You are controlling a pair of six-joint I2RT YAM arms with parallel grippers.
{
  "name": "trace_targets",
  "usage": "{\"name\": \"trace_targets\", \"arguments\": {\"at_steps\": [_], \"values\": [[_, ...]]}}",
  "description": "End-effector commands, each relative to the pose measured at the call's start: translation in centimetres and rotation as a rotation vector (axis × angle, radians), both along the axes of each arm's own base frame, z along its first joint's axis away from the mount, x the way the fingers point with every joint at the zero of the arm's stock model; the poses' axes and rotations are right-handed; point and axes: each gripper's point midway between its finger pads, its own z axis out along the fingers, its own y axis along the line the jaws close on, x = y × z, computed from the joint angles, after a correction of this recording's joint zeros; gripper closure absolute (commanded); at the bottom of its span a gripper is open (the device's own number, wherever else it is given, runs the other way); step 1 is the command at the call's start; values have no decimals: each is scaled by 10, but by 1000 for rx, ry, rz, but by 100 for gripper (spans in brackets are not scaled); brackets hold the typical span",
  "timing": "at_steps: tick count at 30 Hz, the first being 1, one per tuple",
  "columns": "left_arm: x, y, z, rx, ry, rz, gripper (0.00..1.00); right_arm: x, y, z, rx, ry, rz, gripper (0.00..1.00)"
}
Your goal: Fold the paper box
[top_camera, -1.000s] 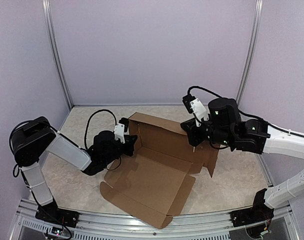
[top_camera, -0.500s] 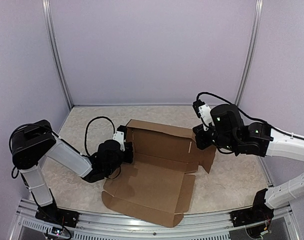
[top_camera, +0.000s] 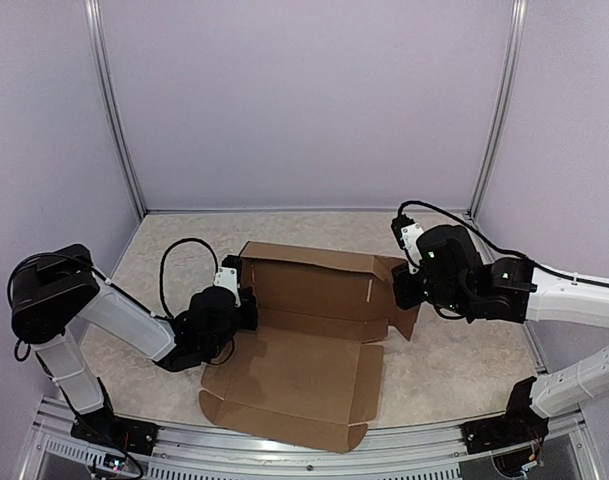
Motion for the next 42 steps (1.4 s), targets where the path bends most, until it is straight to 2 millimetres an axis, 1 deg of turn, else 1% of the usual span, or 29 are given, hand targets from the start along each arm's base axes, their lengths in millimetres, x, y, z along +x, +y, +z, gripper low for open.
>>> {"name": "trace_targets", "arguments": {"at_steps": [1,4,11,17,25,31,35,42], "values": [[-4,1,6,-46,-8,16,100,9,8,-1,60,-6,-9,100],[-4,-1,5,-51,0,11,100,12,14,-6,79,4,-9,100],[-6,-2,5,-78,10,10,100,14,26,-8,191,6,-10,100],[-5,-6,4,-101,34,10,100,17,36,-3,297,5,-15,100],[-7,-15,7,-147,61,-7,100,21,54,12,439,-11,11,100],[-10,-16,15,-173,71,-19,100,24,60,19,547,-24,6,100],[-12,-20,21,-217,90,-40,100,22,67,33,639,-59,47,100],[-14,-35,27,-277,122,-87,100,17,81,58,774,-105,134,100]]}}
